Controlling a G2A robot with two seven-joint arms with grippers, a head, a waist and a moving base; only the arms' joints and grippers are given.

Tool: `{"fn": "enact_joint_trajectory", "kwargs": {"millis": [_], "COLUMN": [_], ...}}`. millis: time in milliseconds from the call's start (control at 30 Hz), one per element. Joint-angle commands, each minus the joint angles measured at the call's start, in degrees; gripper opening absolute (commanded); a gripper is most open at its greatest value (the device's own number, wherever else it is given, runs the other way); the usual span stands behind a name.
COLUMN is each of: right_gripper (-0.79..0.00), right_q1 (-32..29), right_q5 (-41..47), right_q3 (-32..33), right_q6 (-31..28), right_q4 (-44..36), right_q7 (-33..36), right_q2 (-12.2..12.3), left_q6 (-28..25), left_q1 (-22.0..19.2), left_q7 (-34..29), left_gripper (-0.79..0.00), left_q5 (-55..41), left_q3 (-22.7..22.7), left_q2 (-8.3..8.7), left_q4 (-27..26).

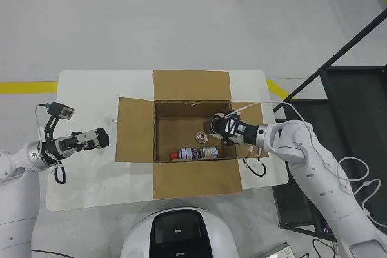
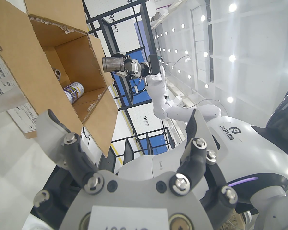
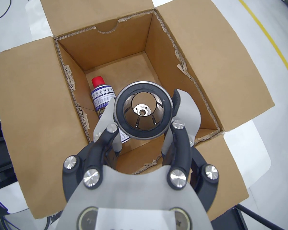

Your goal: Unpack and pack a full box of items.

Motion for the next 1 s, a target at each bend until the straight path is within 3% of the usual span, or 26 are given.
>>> {"fn": "enact_joint_trajectory", "kwargs": {"millis": [0, 167, 400, 667, 833, 900, 967], "right_gripper": [-0.785, -0.785, -0.785, -0.785, -0.785, -0.733, -0.751], "right_q1": [5.35, 16.83, 27.13, 32.69, 34.9, 35.59, 36.05], "right_q5": [0.26, 0.75, -1.38, -3.27, -4.53, -5.24, -5.47], "right_q3": [-4.72, -16.22, -28.46, -36.91, -39.39, -40.14, -40.68], "right_q6": [-1.79, -3.92, -3.65, -2.76, -2.33, -2.17, -2.08], "right_q4": [3.28, 13.23, 27.16, 40.14, 46.25, 48.17, 49.88], "right_q7": [2.17, 3.54, -1.33, -8.04, -10.07, -10.16, -10.71], "right_q2": [-0.81, -3.95, -9.16, -14.59, -16.96, -17.71, -18.42], "left_q6": [0.0, 0.0, 0.0, 0.0, 0.0, 0.0, 0.0], "left_q1": [0.0, 0.0, 0.0, 0.0, 0.0, 0.0, 0.0], "left_q7": [0.0, 0.0, 0.0, 0.0, 0.0, 0.0, 0.0], "left_gripper": [0.0, 0.0, 0.0, 0.0, 0.0, 0.0, 0.0], "left_q5": [0.0, 0.0, 0.0, 0.0, 0.0, 0.0, 0.0], "left_q3": [0.0, 0.0, 0.0, 0.0, 0.0, 0.0, 0.0], "left_q2": [0.0, 0.0, 0.0, 0.0, 0.0, 0.0, 0.0], "left_q4": [0.0, 0.0, 0.0, 0.0, 0.0, 0.0, 0.0]}}
